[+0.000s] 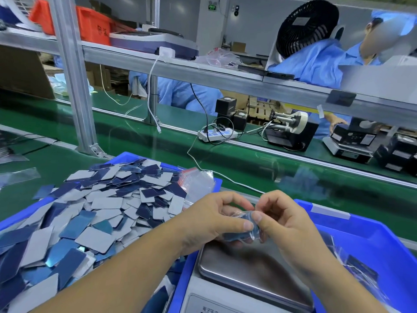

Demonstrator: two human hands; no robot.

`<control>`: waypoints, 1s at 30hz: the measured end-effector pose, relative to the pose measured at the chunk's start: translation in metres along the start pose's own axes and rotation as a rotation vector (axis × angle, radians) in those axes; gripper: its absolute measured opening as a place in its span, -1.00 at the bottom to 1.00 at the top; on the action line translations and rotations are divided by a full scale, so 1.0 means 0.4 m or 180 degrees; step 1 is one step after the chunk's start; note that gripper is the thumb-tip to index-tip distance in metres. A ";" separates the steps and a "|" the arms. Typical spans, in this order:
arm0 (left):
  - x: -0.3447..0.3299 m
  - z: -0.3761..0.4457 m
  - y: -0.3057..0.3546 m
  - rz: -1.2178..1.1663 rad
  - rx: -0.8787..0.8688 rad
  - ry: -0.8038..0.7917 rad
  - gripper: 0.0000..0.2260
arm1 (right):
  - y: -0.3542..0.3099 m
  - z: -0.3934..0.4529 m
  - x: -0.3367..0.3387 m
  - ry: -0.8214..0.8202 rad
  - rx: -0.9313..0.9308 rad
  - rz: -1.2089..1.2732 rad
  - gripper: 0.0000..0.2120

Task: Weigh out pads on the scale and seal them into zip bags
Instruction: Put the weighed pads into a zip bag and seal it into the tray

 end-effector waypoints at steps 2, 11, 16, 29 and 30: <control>-0.001 0.002 0.003 -0.0064 -0.0103 0.0065 -0.78 | 0.005 0.001 0.003 0.0010 -0.0195 0.0122 -0.84; 0.007 0.005 0.011 0.0074 -0.0277 0.0175 -0.70 | 0.009 -0.002 -0.005 -0.0334 -0.0594 0.0400 -0.90; 0.008 0.008 0.005 0.0106 -0.0253 0.0194 -0.71 | 0.005 -0.002 0.002 -0.0344 -0.0655 0.0452 -0.91; 0.013 0.007 0.003 0.0412 -0.0100 0.0168 -0.80 | -0.006 0.002 0.028 0.0203 -0.0538 0.0354 -0.89; 0.012 0.007 0.002 0.0382 -0.0109 0.0175 -0.80 | -0.005 0.003 0.034 0.0253 -0.0510 0.0377 -0.83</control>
Point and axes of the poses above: each hand's wrist, its own z-axis towards the middle knuckle, its own x-axis out of the back of the hand, y = z × x, the point moved 4 cm from there along z, towards the middle knuckle, and after that the axes turned 15 degrees about -z, right-handed, at the moved point
